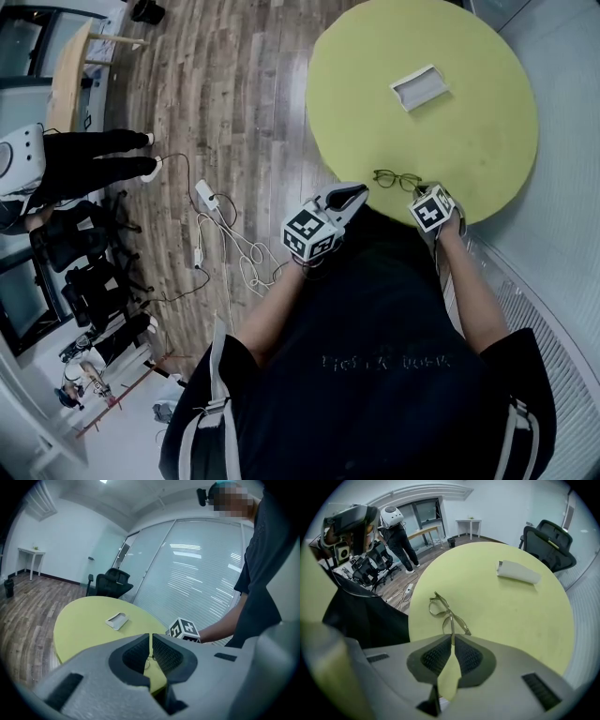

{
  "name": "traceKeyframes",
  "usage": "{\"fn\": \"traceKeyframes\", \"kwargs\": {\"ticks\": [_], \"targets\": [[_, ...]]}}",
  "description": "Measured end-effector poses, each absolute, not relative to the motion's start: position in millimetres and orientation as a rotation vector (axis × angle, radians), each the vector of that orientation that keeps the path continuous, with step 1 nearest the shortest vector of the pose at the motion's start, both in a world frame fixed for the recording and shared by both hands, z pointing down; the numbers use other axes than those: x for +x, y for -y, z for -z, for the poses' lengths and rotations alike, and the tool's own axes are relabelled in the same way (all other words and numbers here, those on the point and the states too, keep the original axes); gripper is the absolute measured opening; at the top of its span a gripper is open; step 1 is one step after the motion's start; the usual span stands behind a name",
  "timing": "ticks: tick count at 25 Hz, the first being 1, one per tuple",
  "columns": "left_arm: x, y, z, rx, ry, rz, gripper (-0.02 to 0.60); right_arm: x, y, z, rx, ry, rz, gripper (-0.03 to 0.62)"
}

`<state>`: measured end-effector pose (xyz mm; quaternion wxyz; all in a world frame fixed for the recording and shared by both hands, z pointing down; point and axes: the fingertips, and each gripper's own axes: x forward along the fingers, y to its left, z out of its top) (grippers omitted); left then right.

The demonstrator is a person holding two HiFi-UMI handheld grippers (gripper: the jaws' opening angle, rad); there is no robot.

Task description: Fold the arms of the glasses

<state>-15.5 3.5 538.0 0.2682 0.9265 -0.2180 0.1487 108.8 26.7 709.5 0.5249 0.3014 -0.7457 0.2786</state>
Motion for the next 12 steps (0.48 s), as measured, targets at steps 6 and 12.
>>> {"fn": "traceKeyframes", "kwargs": {"ticks": [6,12], "targets": [[-14,-2,-540,2.483,0.591,-0.423,0.035,113,-28,-724,0.686,1.767,-0.675,0.043],[-11,1,-540,2.48,0.595,-0.437,0.035,116,-31,-738,0.651,1.759,-0.683,0.04]]}}
